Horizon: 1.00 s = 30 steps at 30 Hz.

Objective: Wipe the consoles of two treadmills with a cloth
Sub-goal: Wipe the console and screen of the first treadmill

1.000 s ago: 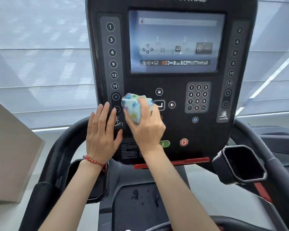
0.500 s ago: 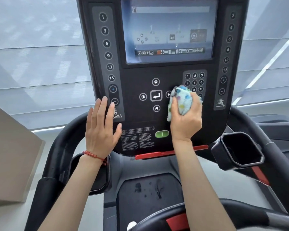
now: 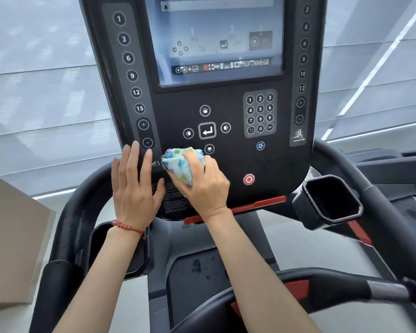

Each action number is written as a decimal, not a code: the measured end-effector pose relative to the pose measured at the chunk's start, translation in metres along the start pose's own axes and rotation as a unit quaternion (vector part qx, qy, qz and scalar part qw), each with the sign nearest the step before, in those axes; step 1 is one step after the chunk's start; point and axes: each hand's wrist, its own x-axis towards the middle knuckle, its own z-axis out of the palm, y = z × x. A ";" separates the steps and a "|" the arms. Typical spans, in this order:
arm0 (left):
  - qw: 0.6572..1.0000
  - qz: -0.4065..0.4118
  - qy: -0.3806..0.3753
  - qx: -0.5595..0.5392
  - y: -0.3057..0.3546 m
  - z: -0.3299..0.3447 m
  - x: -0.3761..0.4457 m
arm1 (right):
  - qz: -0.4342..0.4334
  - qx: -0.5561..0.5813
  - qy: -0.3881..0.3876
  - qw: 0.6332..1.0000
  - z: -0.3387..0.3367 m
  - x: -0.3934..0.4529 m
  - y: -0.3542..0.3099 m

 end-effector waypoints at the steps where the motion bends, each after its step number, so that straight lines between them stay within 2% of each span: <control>1: 1.000 0.000 0.003 0.000 0.004 0.000 0.002 | 0.002 0.001 -0.002 1.000 -0.001 0.000 0.006; 10: 1.000 0.019 0.014 -0.012 0.052 0.010 0.021 | 0.106 -0.035 0.012 0.994 -0.028 0.006 0.077; 14: 1.000 0.009 -0.004 -0.013 0.068 0.018 0.026 | 0.200 -0.013 0.029 0.979 -0.045 0.002 0.129; 17: 1.000 0.002 -0.013 0.004 0.071 0.023 0.027 | 0.300 0.003 0.030 0.954 -0.061 0.003 0.163; 23: 1.000 0.006 -0.012 0.021 0.070 0.028 0.026 | 0.379 0.059 0.054 0.922 -0.057 0.013 0.149; 25: 1.000 0.001 -0.012 0.022 0.071 0.028 0.027 | 0.321 0.064 0.044 0.944 -0.048 0.019 0.129; 27: 1.000 -0.003 -0.013 0.023 0.072 0.029 0.027 | 0.218 0.039 0.028 0.975 -0.034 0.027 0.106; 30: 1.000 -0.007 -0.018 0.024 0.072 0.027 0.027 | 0.099 0.011 0.022 0.995 -0.022 0.041 0.089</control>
